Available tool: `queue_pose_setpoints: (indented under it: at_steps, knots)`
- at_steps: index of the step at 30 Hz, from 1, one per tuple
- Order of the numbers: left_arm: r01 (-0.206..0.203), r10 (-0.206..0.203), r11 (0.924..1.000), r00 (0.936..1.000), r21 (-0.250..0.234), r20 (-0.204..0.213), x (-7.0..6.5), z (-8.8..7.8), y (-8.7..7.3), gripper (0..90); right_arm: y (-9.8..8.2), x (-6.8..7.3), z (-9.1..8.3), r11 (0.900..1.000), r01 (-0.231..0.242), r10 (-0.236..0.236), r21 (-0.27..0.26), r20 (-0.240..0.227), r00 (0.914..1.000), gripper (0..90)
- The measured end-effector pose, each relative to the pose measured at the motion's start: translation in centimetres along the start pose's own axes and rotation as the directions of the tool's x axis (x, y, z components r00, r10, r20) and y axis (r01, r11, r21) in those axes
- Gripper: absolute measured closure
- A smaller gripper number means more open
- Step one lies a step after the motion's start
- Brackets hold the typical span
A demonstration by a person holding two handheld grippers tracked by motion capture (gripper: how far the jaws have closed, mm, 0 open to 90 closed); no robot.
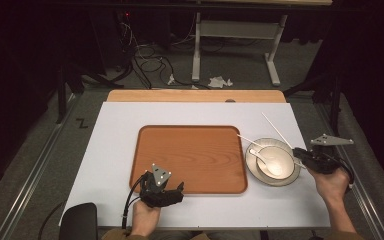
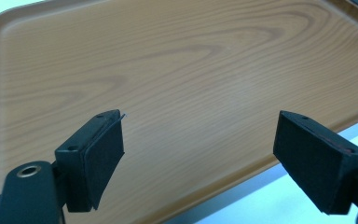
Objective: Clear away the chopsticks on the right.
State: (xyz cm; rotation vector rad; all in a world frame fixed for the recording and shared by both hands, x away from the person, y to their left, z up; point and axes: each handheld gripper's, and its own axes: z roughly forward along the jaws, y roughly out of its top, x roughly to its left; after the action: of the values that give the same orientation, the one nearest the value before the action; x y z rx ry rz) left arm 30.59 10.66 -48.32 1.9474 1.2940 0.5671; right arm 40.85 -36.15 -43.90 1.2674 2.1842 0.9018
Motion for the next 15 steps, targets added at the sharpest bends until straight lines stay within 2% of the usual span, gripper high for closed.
queue_pose_setpoints:
  at_steps: [7,9,15]
  knots:
    - [-0.028,0.028,0.9996,0.9991,0.003,0.034,-0.5,0.7,0.7,16.4,-0.8,0.8,-2.0,0.999,-0.026,0.025,-0.041,-0.024,0.9994,84.9]
    - [-0.030,0.030,0.9996,0.9988,0.000,0.039,-0.6,0.8,0.7,16.4,-0.8,1.0,-2.2,0.999,-0.015,0.014,-0.050,-0.023,0.9996,84.9]
    - [-0.055,0.055,0.9985,0.9961,-0.001,0.068,-1.1,1.4,1.3,16.4,-1.2,3.0,-4.0,0.998,0.004,-0.006,-0.069,-0.033,0.9994,84.9]
